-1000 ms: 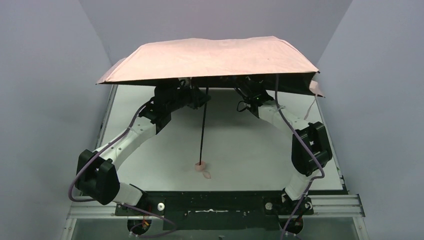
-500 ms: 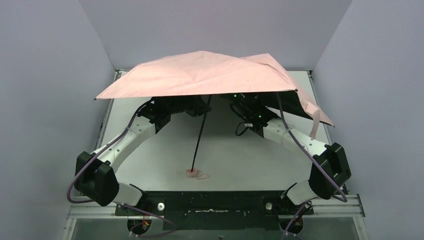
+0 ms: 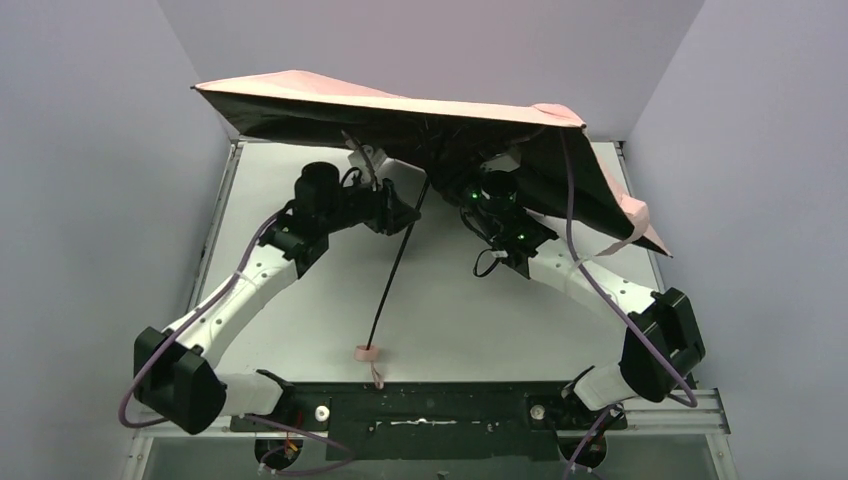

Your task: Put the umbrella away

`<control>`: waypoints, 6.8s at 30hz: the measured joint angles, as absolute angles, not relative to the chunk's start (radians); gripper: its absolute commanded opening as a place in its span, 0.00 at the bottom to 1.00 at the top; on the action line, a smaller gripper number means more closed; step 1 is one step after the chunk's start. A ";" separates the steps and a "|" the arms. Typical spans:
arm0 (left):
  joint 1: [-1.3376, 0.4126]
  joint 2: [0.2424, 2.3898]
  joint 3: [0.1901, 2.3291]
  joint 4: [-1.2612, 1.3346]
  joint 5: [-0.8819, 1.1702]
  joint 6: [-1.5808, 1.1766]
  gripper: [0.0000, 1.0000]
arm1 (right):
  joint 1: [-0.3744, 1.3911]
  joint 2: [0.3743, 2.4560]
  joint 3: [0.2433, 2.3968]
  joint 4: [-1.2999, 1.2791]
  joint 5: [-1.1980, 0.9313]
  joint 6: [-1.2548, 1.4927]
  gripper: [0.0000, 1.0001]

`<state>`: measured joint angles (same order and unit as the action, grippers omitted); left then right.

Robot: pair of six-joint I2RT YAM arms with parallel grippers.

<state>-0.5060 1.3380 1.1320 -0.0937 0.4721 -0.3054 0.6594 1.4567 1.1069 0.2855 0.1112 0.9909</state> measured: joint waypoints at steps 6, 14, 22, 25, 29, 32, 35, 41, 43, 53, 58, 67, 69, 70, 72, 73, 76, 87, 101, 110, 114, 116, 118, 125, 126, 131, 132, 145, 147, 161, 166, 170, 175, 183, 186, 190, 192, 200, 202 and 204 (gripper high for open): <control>-0.510 1.172 1.010 -0.064 0.484 -0.308 0.77 | 0.614 1.485 1.153 0.299 0.097 1.061 0.00; -0.533 1.037 0.810 -0.182 0.472 -0.315 0.73 | 0.577 1.519 1.193 0.317 0.096 1.112 0.00; -0.541 0.956 0.749 -0.269 0.442 -0.332 0.04 | 0.575 1.526 1.195 0.321 0.075 1.117 0.00; -0.542 0.958 0.749 -0.270 0.434 -0.335 0.00 | 0.569 1.528 1.195 0.325 0.055 1.114 0.00; -0.543 0.991 0.772 -0.281 0.424 -0.334 0.00 | 0.561 1.528 1.190 0.321 0.035 1.108 0.00; -0.548 1.018 0.805 -0.307 0.411 -0.332 0.00 | 0.566 1.526 1.161 0.319 0.051 1.104 0.00; -0.550 1.043 0.839 -0.367 0.392 -0.326 0.00 | 0.610 1.524 1.114 0.318 0.117 1.101 0.00; -0.541 1.114 0.922 -0.369 0.308 -0.322 0.00 | 0.776 1.504 0.958 0.337 0.096 1.186 0.00; -0.542 1.122 0.923 -0.365 0.301 -0.322 0.00 | 0.799 1.493 0.940 0.336 0.081 1.200 0.00; -0.546 1.075 0.923 -0.260 0.322 -0.316 0.76 | 0.708 1.464 0.939 0.276 0.066 1.182 0.00; -0.548 1.005 0.915 -0.277 0.356 -0.330 0.89 | 0.644 1.469 0.963 0.259 0.073 1.166 0.00; -0.557 0.916 0.781 -0.361 0.369 -0.376 0.92 | 0.622 1.473 0.989 0.260 0.083 1.160 0.00; -0.567 0.919 0.778 -0.371 0.369 -0.384 0.92 | 0.622 1.481 0.989 0.261 0.083 1.161 0.00; -0.574 0.921 0.778 -0.369 0.369 -0.387 0.92 | 0.622 1.485 0.989 0.260 0.083 1.161 0.00; -0.585 0.926 0.778 -0.366 0.370 -0.390 0.92 | 0.622 1.491 0.989 0.260 0.083 1.163 0.00; -0.590 0.931 0.778 -0.363 0.370 -0.391 0.92 | 0.622 1.493 0.989 0.260 0.082 1.164 0.00; -0.608 0.951 0.779 -0.361 0.369 -0.398 0.85 | 0.622 1.498 0.989 0.260 0.082 1.165 0.00; -0.697 0.962 0.731 -0.299 0.228 -0.497 0.56 | 0.622 1.501 0.989 0.260 0.083 1.175 0.00; -0.715 0.994 0.676 -0.129 0.161 -0.540 0.40 | 0.623 1.501 0.989 0.261 0.090 1.191 0.00; -0.719 1.008 0.669 -0.107 0.169 -0.538 0.57 | 0.623 1.501 0.989 0.261 0.091 1.194 0.00; -0.720 0.996 0.650 -0.112 0.173 -0.538 0.54 | 0.623 1.501 0.989 0.261 0.091 1.195 0.00; -0.720 0.983 0.639 -0.118 0.176 -0.538 0.50 | 0.623 1.501 0.989 0.261 0.091 1.194 0.00; -0.721 0.970 0.630 -0.120 0.179 -0.539 0.45 | 0.623 1.501 0.989 0.261 0.091 1.194 0.00; -0.722 0.963 0.628 -0.119 0.183 -0.538 0.26 | 0.623 1.501 0.989 0.261 0.091 1.194 0.00; -0.722 0.966 0.629 -0.117 0.182 -0.537 0.19 | 0.623 1.501 0.989 0.261 0.091 1.194 0.00; -0.725 1.015 0.656 -0.122 0.175 -0.511 0.00 | 0.620 1.501 0.986 0.267 0.112 1.192 0.00; -0.726 1.023 0.664 -0.123 0.174 -0.506 0.00 | 0.618 1.501 0.985 0.268 0.115 1.190 0.00; -0.688 1.180 0.842 -0.144 0.115 -0.421 0.00 | 0.816 1.443 0.915 0.238 0.099 1.169 0.00; -0.683 1.201 0.852 -0.143 0.109 -0.416 0.00 | 0.850 1.435 0.890 0.237 0.090 1.180 0.00; -0.679 1.217 0.852 -0.133 0.112 -0.405 0.00 | 0.850 1.428 0.864 0.252 0.089 1.195 0.00; -0.678 1.199 0.851 -0.144 0.111 -0.400 0.00 | 0.850 1.423 0.876 0.252 0.080 1.164 0.00; -0.682 1.188 0.920 -0.233 0.075 -0.392 0.00 | 0.861 1.423 0.938 0.208 0.070 1.132 0.00; -0.745 1.150 1.113 -0.440 -0.132 -0.373 0.00 | 0.882 1.419 1.077 0.178 0.070 1.103 0.00; -0.948 1.070 1.366 -0.761 -0.459 -0.423 0.00 | 0.997 1.357 1.196 0.135 0.088 1.105 0.00; -1.045 1.073 1.434 -0.875 -0.569 -0.476 0.00 | 1.045 1.331 1.214 0.084 0.120 1.121 0.00; -1.134 1.089 1.505 -1.020 -0.633 -0.585 0.00 | 1.090 1.306 1.233 0.002 0.152 1.161 0.00; -1.144 1.091 1.502 -1.045 -0.633 -0.631 0.00 | 1.100 1.302 1.231 -0.033 0.162 1.190 0.00; -1.122 1.100 1.264 -0.949 -0.612 -0.676 0.00 | 1.061 1.315 1.065 -0.032 0.146 1.323 0.00; -1.095 1.126 1.223 -0.912 -0.601 -0.678 0.00 | 1.023 1.336 1.031 -0.009 0.101 1.358 0.00; -1.055 1.145 1.179 -0.858 -0.575 -0.677 0.00 | 0.985 1.368 1.016 0.007 0.058 1.376 0.00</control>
<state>-1.0546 1.1446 1.1793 -0.8581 -0.5755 -0.6769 0.9852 1.3678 1.0157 0.0074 0.0578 1.3758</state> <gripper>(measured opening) 0.282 0.247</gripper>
